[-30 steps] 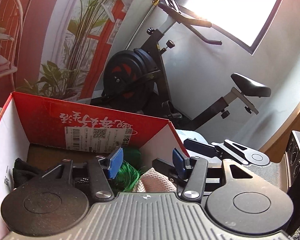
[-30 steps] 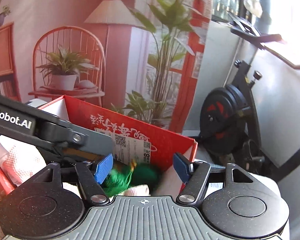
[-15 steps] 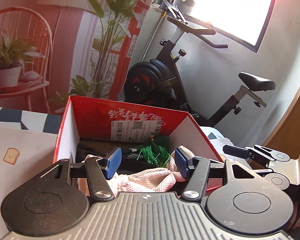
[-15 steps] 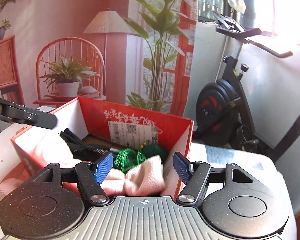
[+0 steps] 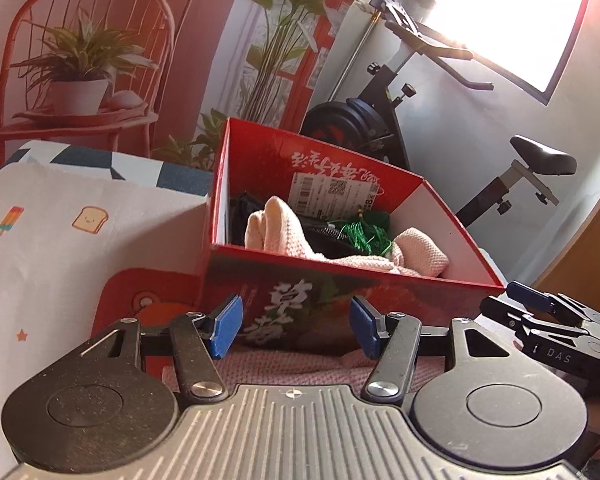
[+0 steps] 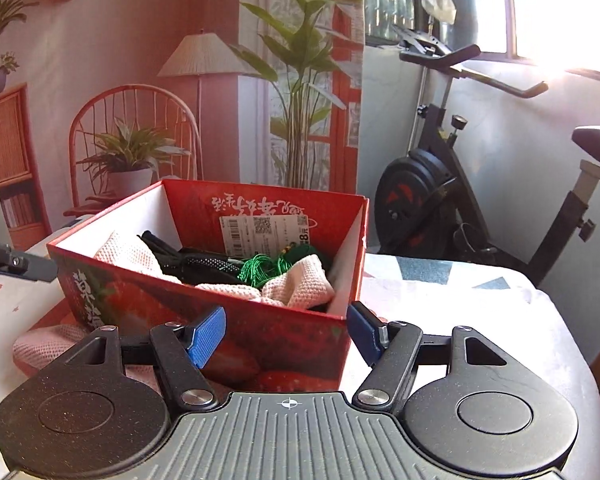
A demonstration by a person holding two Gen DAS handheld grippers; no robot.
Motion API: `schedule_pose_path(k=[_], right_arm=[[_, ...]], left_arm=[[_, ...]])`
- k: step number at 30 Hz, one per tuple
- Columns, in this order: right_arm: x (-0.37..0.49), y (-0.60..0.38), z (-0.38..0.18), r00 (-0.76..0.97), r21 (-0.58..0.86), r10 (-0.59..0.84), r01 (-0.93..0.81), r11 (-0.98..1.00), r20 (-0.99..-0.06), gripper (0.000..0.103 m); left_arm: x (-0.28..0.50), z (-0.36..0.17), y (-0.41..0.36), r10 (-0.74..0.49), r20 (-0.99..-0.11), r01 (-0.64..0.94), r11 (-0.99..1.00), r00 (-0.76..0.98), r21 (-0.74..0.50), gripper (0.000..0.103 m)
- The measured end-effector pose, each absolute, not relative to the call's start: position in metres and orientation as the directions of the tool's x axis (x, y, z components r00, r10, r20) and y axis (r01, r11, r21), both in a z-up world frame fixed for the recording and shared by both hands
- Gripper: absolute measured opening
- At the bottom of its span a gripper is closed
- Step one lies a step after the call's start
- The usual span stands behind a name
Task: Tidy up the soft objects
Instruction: 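Move both tools back to the pink knit cloth beside the box, then close both tools on the pink knit cloth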
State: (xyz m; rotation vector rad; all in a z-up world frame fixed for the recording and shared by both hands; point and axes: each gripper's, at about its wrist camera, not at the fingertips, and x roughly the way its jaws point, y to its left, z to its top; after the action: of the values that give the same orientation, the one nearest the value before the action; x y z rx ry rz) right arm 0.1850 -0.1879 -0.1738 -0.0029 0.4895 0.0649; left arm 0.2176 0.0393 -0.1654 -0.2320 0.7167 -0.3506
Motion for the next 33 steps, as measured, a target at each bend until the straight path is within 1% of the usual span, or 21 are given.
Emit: schedule_pose_path(k=[4, 9, 14, 21, 24, 29, 33], right_arm=[[0.176, -0.182, -0.186, 0.871, 0.035, 0.078, -0.070, 0.997, -0.485, 0.064], [0.175, -0.174, -0.207, 0.844, 0.087, 0.101, -0.065, 0.994, -0.527, 0.064], [0.177, -0.161, -0.224, 0.816, 0.108, 0.128, -0.080, 0.991, -0.564, 0.064], [0.170, -0.148, -0.251, 0.764, 0.142, 0.155, -0.084, 0.986, -0.626, 0.064], [0.164, -0.147, -0.258, 0.758, 0.147, 0.155, -0.079, 0.986, -0.633, 0.064], [0.164, -0.150, -0.257, 0.760, 0.167, 0.162, -0.071, 0.983, -0.629, 0.064], [0.163, -0.157, -0.248, 0.784, 0.226, 0.183, -0.055, 0.973, -0.593, 0.064]], left_arm=[[0.214, -0.182, 0.042, -0.379, -0.624, 0.205, 0.920, 0.683, -0.334, 0.062], [0.216, -0.195, 0.042, -0.357, -0.647, 0.185, 0.929, 0.674, -0.320, 0.062], [0.218, -0.207, 0.042, -0.343, -0.673, 0.169, 0.935, 0.656, -0.312, 0.062], [0.210, -0.219, 0.040, -0.354, -0.682, 0.175, 0.932, 0.640, -0.318, 0.064], [0.206, -0.222, 0.041, -0.356, -0.677, 0.172, 0.930, 0.644, -0.325, 0.066], [0.202, -0.227, 0.042, -0.354, -0.677, 0.158, 0.929, 0.645, -0.336, 0.066], [0.202, -0.227, 0.041, -0.354, -0.677, 0.162, 0.930, 0.645, -0.331, 0.066]])
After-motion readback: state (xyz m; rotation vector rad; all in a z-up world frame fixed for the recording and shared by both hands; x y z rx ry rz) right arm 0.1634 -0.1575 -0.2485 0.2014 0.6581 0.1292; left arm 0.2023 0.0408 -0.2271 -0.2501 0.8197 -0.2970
